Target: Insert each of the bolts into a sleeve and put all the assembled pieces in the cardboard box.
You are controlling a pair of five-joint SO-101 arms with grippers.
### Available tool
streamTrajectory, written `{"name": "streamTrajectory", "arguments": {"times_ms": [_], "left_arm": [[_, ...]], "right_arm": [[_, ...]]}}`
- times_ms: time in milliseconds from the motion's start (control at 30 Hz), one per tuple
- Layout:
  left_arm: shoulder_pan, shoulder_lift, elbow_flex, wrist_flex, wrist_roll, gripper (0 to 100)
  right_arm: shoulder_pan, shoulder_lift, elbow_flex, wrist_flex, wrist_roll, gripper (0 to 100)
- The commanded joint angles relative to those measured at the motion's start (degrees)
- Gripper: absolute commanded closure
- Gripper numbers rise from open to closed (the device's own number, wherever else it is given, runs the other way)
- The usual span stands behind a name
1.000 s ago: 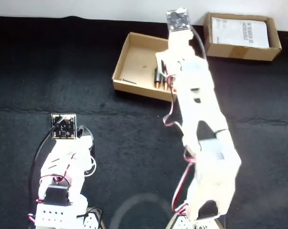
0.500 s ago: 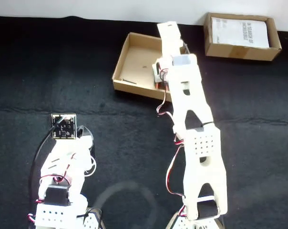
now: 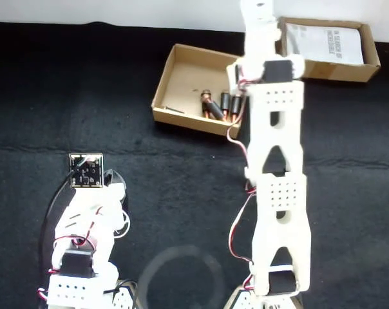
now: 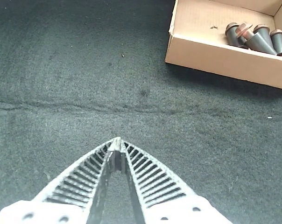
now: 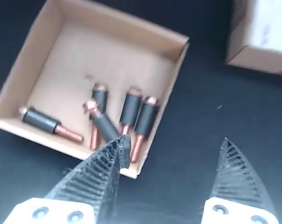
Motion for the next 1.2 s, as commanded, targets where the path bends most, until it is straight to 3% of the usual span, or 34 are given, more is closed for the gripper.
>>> {"name": "streamTrajectory", "arguments": {"times_ms": [0,233,667,1167], "left_arm": [[-0.2,-0.2,1.0,-0.1,-0.1,99],[-0.2,-0.2,1.0,-0.1,-0.1,99],[-0.2,-0.2,1.0,0.0,-0.1,99],[-0.2,-0.2,1.0,2.9,-0.1,99]], "right_arm": [[2.4,-1.9,-7.7,1.0,0.1,73.1],[0.8,-18.2,5.6,1.1,0.1,73.1],[-9.9,-62.5,67.6,0.7,0.1,73.1],[-10.0,-99.1,126.2,0.2,0.1,73.1]]}}
